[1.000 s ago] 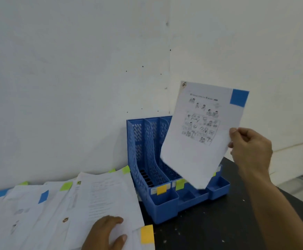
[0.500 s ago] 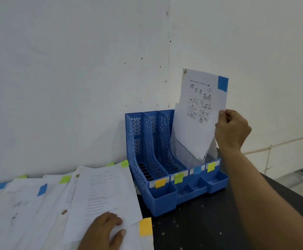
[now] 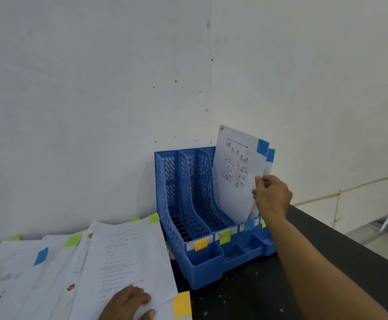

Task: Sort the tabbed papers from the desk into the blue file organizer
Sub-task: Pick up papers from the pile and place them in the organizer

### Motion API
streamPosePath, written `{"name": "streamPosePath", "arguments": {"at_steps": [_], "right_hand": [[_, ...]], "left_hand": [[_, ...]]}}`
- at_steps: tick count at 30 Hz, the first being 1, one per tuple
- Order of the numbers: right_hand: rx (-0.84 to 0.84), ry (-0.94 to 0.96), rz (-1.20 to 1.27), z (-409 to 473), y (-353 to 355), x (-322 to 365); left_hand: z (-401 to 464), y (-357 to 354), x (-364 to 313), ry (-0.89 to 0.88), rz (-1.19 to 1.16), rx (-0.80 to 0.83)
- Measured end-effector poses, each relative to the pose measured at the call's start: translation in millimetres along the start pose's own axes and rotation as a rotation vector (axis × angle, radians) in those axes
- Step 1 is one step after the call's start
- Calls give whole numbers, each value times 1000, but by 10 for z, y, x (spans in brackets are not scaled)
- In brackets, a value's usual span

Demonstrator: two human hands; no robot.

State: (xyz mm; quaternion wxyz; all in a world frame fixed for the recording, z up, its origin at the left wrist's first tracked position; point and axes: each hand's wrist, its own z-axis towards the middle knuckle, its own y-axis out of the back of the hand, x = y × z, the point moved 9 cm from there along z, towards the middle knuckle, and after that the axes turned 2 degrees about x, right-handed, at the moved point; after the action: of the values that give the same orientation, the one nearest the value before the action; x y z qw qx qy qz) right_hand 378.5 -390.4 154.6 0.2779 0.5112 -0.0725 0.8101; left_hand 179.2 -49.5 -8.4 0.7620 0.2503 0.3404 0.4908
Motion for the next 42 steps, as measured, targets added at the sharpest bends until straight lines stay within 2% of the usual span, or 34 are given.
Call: {"name": "streamPosePath", "arguments": {"at_steps": [3, 9, 13, 17, 20, 22, 24, 26, 28, 30, 32, 35, 42], "right_hand": [[66, -78, -91, 42, -99, -149], [72, -127, -207, 136, -93, -276], [8, -82, -239, 67, 39, -186], [-80, -41, -144, -170, 179, -96], [-47, 86, -80, -560, 45, 111], [52, 171, -25, -928, -141, 314], [198, 254, 14, -1357, -370, 519], [402, 320, 28, -1802, -654, 669], [688, 330, 1, -2251, -1002, 673], [993, 310, -130, -2711, -1305, 544], [1185, 390, -381, -3067, -1469, 375], [1329, 465, -642, -3311, -1522, 211], [1417, 394, -536, -3355, -1343, 263]], "left_hand": [[22, -7, -17, 6, 49, 8], [5, 71, -59, 26, 40, -37], [0, 81, -114, 93, -3, 14], [-58, 83, -141, 140, 42, 87], [-17, 223, -266, 144, 105, 93], [60, 407, -320, 202, 96, 42], [115, 639, -297, 331, 101, -10], [81, 788, -135, 487, 115, -7], [-10, 899, 37, 587, 143, -2], [-176, 975, 206, 700, 167, 18], [-345, 981, 315, 780, 202, 62], [-515, 898, 365, 833, 218, 147], [-561, 857, 465, 943, 144, 148]]}}
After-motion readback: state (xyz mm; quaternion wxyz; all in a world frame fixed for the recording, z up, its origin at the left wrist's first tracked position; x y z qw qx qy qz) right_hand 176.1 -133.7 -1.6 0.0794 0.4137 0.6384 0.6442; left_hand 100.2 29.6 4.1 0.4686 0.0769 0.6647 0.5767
